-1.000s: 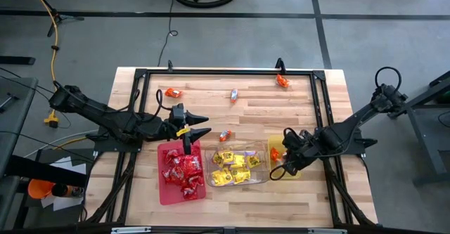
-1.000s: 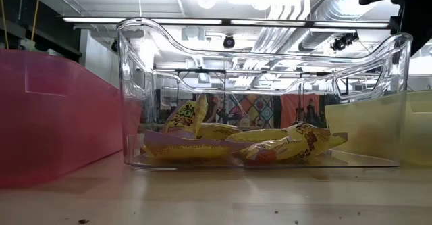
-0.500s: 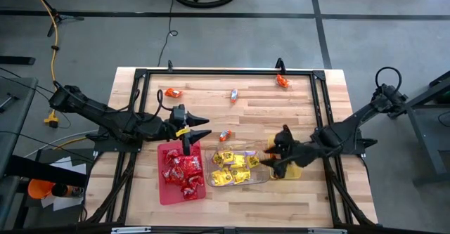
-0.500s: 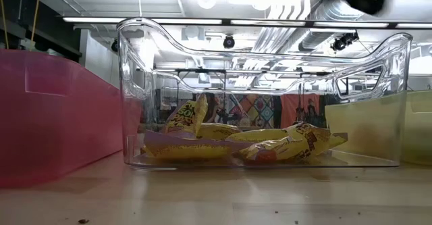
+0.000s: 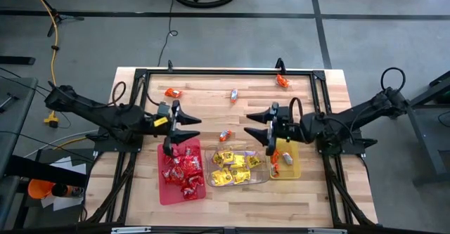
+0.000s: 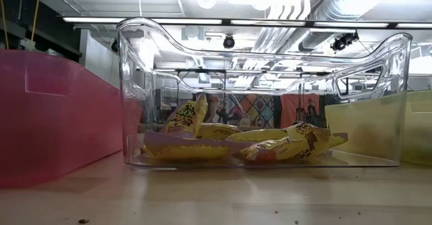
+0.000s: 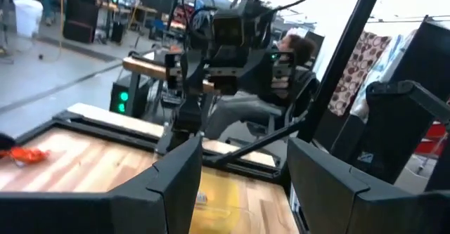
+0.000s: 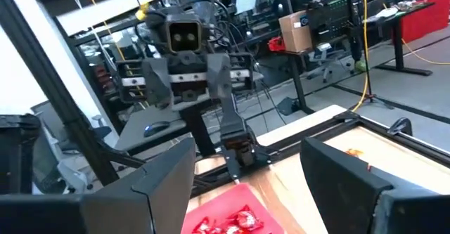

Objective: Sort candy
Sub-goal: Put the orange chocolate into the yellow bin

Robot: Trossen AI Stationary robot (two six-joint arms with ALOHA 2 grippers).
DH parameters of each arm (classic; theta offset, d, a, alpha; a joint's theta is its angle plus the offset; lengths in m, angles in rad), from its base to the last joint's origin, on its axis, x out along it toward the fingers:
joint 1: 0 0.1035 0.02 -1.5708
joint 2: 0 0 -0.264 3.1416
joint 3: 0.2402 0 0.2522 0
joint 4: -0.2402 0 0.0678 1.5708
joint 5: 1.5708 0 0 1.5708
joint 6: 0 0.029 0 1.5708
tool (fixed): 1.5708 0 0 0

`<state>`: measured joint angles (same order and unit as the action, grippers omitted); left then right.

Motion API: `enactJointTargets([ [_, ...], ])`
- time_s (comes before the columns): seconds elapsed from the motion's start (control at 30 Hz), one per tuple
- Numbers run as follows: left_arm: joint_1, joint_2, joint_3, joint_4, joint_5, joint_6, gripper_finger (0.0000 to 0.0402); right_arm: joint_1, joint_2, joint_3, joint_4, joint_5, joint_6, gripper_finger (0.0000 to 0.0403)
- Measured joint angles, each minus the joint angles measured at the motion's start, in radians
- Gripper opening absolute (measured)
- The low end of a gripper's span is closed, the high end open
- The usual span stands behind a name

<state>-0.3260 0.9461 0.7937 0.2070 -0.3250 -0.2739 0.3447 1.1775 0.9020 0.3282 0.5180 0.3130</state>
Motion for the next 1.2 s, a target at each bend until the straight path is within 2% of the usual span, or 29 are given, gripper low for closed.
enactJointTargets([
  [0.27, 0.000, -0.010, 0.000, -0.121, -0.052, 0.022, 0.0197, -0.042, 0.022, 0.000, 0.007, -0.011, 0.003, 0.0252],
  [0.47, 0.056, 0.022, 0.000, -0.133, -0.229, -0.036, 0.0197, -0.102, 0.022, 0.000, 0.036, -0.003, 0.000, 0.0252],
  [0.57, 0.156, 0.022, 0.002, -0.138, -0.248, -0.104, 0.0197, -0.171, 0.022, 0.000, 0.058, 0.001, -0.003, 0.0252],
  [0.73, 0.386, 0.030, 0.067, -0.240, -0.170, -0.170, 0.0197, -0.338, 0.022, 0.000, 0.052, -0.087, -0.030, 0.0252],
  [0.87, 0.582, 0.082, 0.172, -0.466, -0.105, -0.176, 0.0197, -0.497, 0.022, 0.000, 0.041, -0.247, -0.060, 0.0252],
  [1.03, 0.789, 0.197, 0.312, -0.903, -0.010, -0.248, 0.0197, -0.665, 0.022, 0.000, 0.018, -0.411, -0.003, 0.0252],
  [1.1, 0.848, 0.243, 0.333, -1.028, 0.005, -0.249, 0.0197, -0.715, 0.022, 0.000, 0.006, -0.459, 0.018, 0.0252],
  [1.2, 0.925, 0.315, 0.333, -1.129, 0.013, -0.242, 0.0197, -0.765, 0.022, 0.000, -0.002, -0.513, 0.027, 0.0252],
])
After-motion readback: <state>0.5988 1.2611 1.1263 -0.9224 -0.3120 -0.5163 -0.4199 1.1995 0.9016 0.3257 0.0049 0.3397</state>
